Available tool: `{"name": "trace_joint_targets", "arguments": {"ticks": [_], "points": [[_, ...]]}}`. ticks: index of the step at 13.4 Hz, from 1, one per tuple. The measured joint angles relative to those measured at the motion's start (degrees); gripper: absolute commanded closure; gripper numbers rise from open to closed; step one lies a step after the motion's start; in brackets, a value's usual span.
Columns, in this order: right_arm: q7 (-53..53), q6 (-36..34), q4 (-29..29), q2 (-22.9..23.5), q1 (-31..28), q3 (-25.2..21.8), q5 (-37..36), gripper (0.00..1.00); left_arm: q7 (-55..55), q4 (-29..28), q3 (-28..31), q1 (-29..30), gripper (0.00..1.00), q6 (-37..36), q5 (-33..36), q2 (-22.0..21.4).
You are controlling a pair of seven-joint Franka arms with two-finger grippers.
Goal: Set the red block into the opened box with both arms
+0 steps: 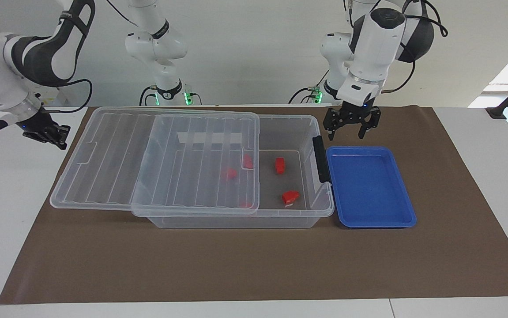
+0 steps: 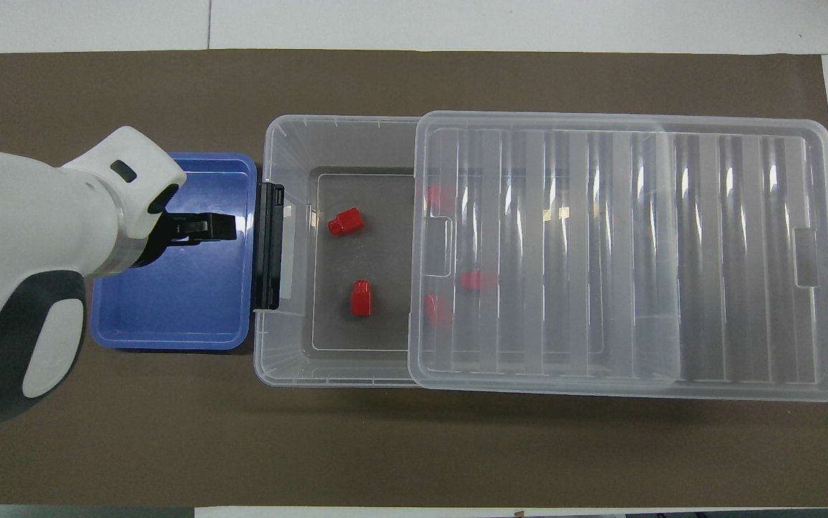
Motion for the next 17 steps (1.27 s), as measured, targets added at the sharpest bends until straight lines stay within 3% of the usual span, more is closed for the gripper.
{"name": "trace_joint_targets", "arguments": {"ticks": [7,17], "points": [[0.0,2.6,-2.9,0.0,0.0,2.0,0.0,1.00,6.0,15.6,0.1,9.1,0.00,-12.1,-1.5,5.9],[4.5,2.9,-2.9,0.0,0.1,6.0,0.1,1.00,10.9,16.5,0.0,10.2,0.00,-16.8,-2.2,5.8]]}}
